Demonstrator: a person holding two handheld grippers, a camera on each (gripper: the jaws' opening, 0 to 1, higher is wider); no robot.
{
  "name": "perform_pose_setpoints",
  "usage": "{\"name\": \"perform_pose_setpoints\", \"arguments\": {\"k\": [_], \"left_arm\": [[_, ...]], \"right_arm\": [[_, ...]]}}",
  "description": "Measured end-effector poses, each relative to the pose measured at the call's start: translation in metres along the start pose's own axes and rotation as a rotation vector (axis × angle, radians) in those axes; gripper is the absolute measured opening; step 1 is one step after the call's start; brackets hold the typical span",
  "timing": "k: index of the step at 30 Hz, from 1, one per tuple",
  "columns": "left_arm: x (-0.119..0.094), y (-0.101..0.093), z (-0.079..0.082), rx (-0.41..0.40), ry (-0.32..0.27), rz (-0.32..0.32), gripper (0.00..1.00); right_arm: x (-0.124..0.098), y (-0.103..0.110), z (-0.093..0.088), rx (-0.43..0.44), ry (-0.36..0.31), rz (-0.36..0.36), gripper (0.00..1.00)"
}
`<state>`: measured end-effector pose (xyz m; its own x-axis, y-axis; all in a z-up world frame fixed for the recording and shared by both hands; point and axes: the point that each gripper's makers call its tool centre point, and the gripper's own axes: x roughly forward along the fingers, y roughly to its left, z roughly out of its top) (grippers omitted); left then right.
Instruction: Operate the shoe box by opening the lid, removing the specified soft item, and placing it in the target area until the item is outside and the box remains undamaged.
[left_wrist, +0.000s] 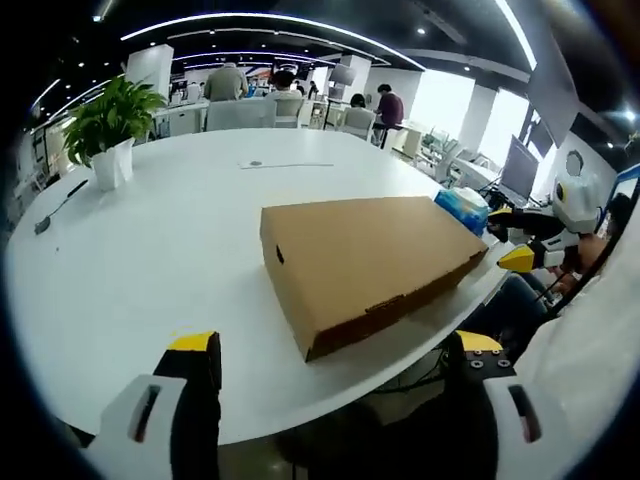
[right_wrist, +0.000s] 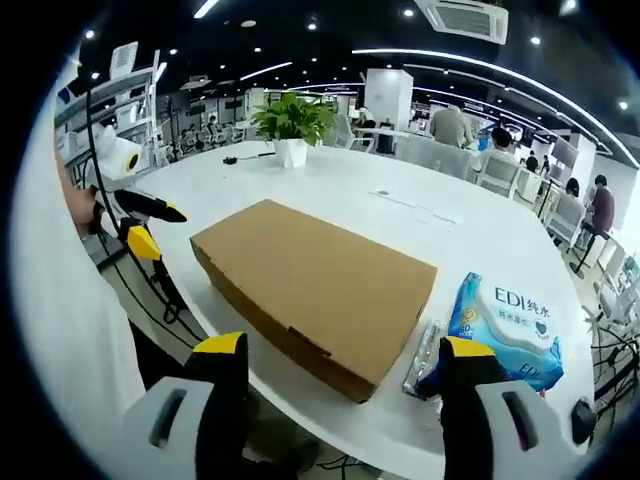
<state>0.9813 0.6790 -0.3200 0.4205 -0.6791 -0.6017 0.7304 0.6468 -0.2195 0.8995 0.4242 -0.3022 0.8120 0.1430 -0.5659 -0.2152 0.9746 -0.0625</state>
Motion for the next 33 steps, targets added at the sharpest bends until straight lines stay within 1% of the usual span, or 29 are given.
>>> {"name": "perform_pose_setpoints", "arguments": {"k": [1,2,3,5,6,7,8,11,12,14,15,16,17,18,19,20,21,22,24,26,27,28,30,32,33], "left_arm": [[-0.002,-0.002,0.004,0.003,-0.005,-0.005,0.99],[-0.003,-0.002,0.007,0.017,-0.022,-0.008,0.99],[-0.004,-0.001,0.008,0.023,-0.036,-0.014,0.99],[-0.009,-0.001,0.011,0.029,-0.039,-0.024,0.99],[-0.010,0.000,0.011,0.035,-0.040,-0.025,0.99],[-0.015,-0.005,0.017,0.042,-0.048,-0.028,0.99],[-0.017,-0.003,0.019,0.042,-0.055,-0.029,0.99],[-0.022,0.005,0.026,0.046,-0.076,-0.042,0.99],[-0.023,0.006,0.031,0.057,-0.091,-0.048,0.99],[-0.027,0.008,0.043,0.060,-0.138,-0.068,0.99],[-0.029,0.011,0.048,0.066,-0.156,-0.062,0.99],[-0.031,0.012,0.055,0.075,-0.182,-0.056,0.99],[-0.034,0.010,0.068,0.090,-0.232,-0.052,0.99],[-0.036,0.009,0.075,0.106,-0.259,-0.050,0.99],[-0.038,0.005,0.085,0.120,-0.304,-0.053,0.99],[-0.040,0.000,0.091,0.135,-0.333,-0.066,0.99],[-0.042,-0.006,0.099,0.167,-0.373,-0.073,0.99],[-0.042,-0.005,0.101,0.179,-0.381,-0.070,0.99],[-0.043,-0.009,0.102,0.161,-0.367,-0.075,0.99],[-0.043,-0.008,0.102,0.146,-0.355,-0.058,0.99],[-0.044,-0.007,0.103,0.135,-0.364,-0.057,1.00],[-0.047,-0.008,0.106,0.120,-0.390,-0.057,1.00],[-0.052,-0.013,0.114,0.087,-0.455,-0.078,1.00],[-0.052,-0.015,0.115,0.103,-0.466,-0.067,1.00],[-0.051,-0.016,0.115,0.105,-0.461,-0.067,1.00]], "right_arm": [[-0.001,-0.002,0.004,0.007,-0.016,-0.008,0.84],[-0.003,-0.004,0.012,0.021,-0.059,-0.006,0.85],[-0.004,-0.005,0.017,0.031,-0.085,-0.003,0.89],[-0.006,-0.010,0.025,0.058,-0.118,-0.016,0.95],[-0.008,-0.013,0.030,0.072,-0.136,-0.017,0.95],[-0.009,-0.014,0.034,0.086,-0.154,-0.020,0.97],[-0.010,-0.018,0.042,0.096,-0.195,-0.034,0.99],[-0.014,-0.024,0.054,0.108,-0.246,-0.054,1.00],[-0.017,-0.025,0.063,0.091,-0.294,-0.056,1.00],[-0.022,-0.027,0.074,0.080,-0.350,-0.068,1.00],[-0.025,-0.029,0.078,0.078,-0.372,-0.078,1.00],[-0.030,-0.032,0.086,0.063,-0.418,-0.094,1.00],[-0.033,-0.034,0.091,0.065,-0.449,-0.108,1.00],[-0.035,-0.036,0.093,0.061,-0.466,-0.119,1.00],[-0.040,-0.039,0.097,0.082,-0.492,-0.136,1.00],[-0.042,-0.041,0.099,0.088,-0.506,-0.137,1.00],[-0.045,-0.043,0.102,0.119,-0.536,-0.144,1.00],[-0.046,-0.044,0.103,0.134,-0.549,-0.143,1.00],[-0.049,-0.047,0.104,0.123,-0.561,-0.151,1.00],[-0.051,-0.046,0.107,0.107,-0.584,-0.154,1.00],[-0.052,-0.046,0.108,0.093,-0.590,-0.160,1.00],[-0.053,-0.045,0.110,0.083,-0.603,-0.164,1.00],[-0.057,-0.042,0.115,0.064,-0.648,-0.158,1.00],[-0.063,-0.037,0.123,0.069,-0.730,-0.133,1.00],[-0.065,-0.035,0.126,0.078,-0.760,-0.123,1.00]]}}
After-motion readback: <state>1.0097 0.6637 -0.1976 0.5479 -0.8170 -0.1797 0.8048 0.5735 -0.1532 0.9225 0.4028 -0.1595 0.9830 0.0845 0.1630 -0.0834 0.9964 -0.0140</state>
